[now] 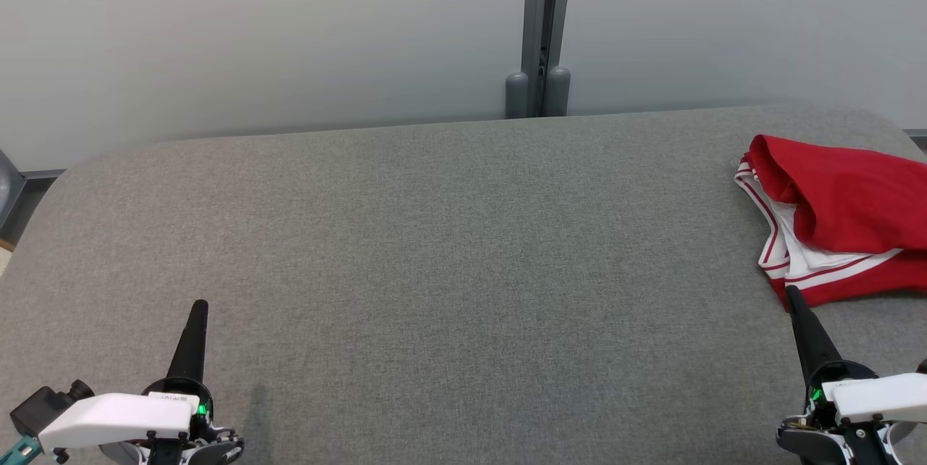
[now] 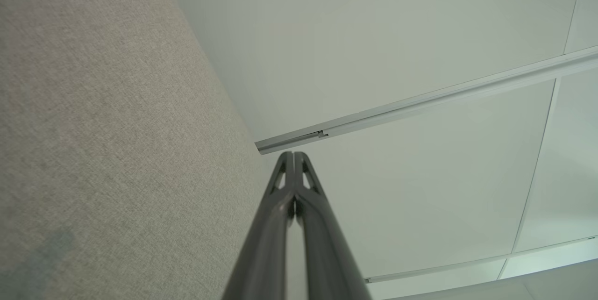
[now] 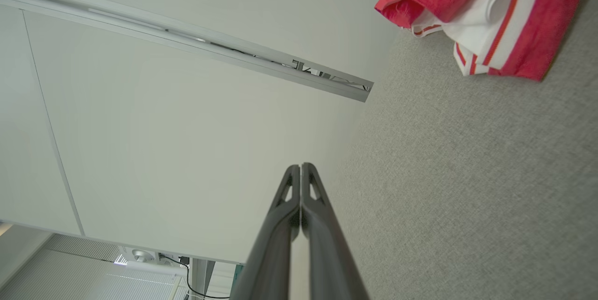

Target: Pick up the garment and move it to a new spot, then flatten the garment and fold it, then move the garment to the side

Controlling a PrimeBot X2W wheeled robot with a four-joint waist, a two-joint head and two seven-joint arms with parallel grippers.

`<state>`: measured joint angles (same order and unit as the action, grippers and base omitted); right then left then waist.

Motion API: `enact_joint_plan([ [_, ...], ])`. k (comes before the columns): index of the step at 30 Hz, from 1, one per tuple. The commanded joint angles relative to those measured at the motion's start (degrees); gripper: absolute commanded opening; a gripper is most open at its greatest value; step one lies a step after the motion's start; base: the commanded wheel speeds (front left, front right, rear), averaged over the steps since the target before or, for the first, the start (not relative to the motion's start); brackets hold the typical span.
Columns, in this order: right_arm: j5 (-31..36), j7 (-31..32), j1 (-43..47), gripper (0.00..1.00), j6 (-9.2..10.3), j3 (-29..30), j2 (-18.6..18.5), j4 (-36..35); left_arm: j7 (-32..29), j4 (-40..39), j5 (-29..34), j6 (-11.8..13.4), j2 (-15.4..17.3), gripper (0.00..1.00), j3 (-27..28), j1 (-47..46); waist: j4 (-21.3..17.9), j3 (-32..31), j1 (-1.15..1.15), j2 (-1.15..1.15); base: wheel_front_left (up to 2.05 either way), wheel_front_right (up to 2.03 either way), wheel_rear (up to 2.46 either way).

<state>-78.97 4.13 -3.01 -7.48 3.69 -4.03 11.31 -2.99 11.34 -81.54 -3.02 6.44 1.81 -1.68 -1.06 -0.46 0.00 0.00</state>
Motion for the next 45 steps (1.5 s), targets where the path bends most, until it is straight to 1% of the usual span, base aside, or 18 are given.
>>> enact_joint_plan([
  [1, -1.32, 0.38, -1.11, 0.00, -0.02, 0.41, -0.16, -0.06, -0.22, 0.05, -0.99, -0.67, 0.04, 0.00, 0.64, -1.48, 0.04, 0.03, 0.00, 0.00, 0.00, 0.00, 0.00],
  [15, -7.28, 0.99, -2.20, 0.00, -0.02, 1.07, 0.05, 1.30, -1.49, 1.31, -5.99, -2.55, -1.38, 0.00, 2.27, -3.08, 0.47, 0.28, 0.00, 0.00, 0.00, 0.00, 0.00],
  [35, -14.42, 1.72, -3.48, 0.00, -0.02, 2.01, 0.34, 2.83, -3.11, 2.86, -11.58, -4.80, -3.07, 0.00, 4.30, -5.04, 1.04, 0.63, 0.00, 0.00, 0.00, 0.00, 0.00],
  [45, -14.13, 1.86, -3.41, 0.00, -0.02, 2.14, 0.46, 2.83, -3.18, 2.84, -11.39, -4.78, -3.15, 0.00, 4.38, -5.00, 1.06, 0.64, 0.00, 0.00, 0.00, 0.00, 0.00],
])
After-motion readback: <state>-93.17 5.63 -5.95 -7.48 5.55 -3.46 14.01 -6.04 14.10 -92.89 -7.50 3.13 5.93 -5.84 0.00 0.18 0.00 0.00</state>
